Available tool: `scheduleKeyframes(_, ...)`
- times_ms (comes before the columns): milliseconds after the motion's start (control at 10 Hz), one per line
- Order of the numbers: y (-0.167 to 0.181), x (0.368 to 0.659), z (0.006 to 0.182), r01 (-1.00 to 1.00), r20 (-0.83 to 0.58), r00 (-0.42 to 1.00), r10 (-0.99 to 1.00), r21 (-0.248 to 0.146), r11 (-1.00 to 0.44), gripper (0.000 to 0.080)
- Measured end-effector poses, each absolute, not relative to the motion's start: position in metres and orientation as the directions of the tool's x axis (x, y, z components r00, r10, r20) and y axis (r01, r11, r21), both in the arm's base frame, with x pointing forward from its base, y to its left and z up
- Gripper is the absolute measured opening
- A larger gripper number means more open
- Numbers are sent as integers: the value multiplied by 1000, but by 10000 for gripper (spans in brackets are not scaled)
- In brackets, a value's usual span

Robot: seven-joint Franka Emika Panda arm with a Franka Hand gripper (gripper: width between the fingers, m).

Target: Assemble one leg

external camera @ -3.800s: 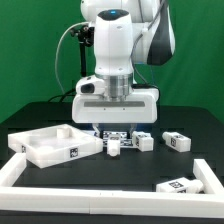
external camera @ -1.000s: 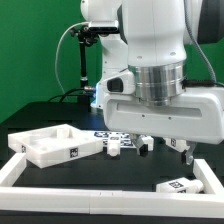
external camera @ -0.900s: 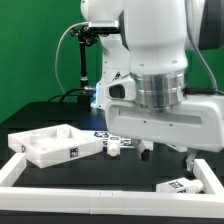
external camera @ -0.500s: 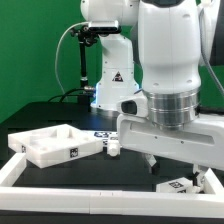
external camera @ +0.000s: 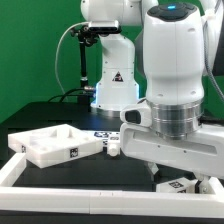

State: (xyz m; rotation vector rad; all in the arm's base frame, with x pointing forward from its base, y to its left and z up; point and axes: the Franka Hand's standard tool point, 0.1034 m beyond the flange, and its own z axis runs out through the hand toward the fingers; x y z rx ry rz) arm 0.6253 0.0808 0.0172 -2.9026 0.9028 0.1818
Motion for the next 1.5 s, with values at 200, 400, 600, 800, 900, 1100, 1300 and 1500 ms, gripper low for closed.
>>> scheduleKeyframes(200,81,625,17,-569,-143,818,-557,-56,-820,554)
scheduleKeyframes(400,81,625,17,-569,-143,818,-557,-56,-820,353)
scheduleKeyframes(600,80,625,18,-571,-143,817,-559,-56,-819,282)
scheduleKeyframes(800,62,598,21,-592,-172,797,-579,-32,-805,282)
scheduleKeyframes(900,57,582,30,-598,-181,790,-585,-23,-801,282)
scheduleKeyframes(1100,59,554,49,-613,-193,777,-599,-12,-790,282)
scheduleKeyframes(1300,60,560,56,-609,-178,783,-596,-27,-793,284)
scheduleKeyframes(1500,60,560,55,-609,-180,783,-595,-25,-793,284)
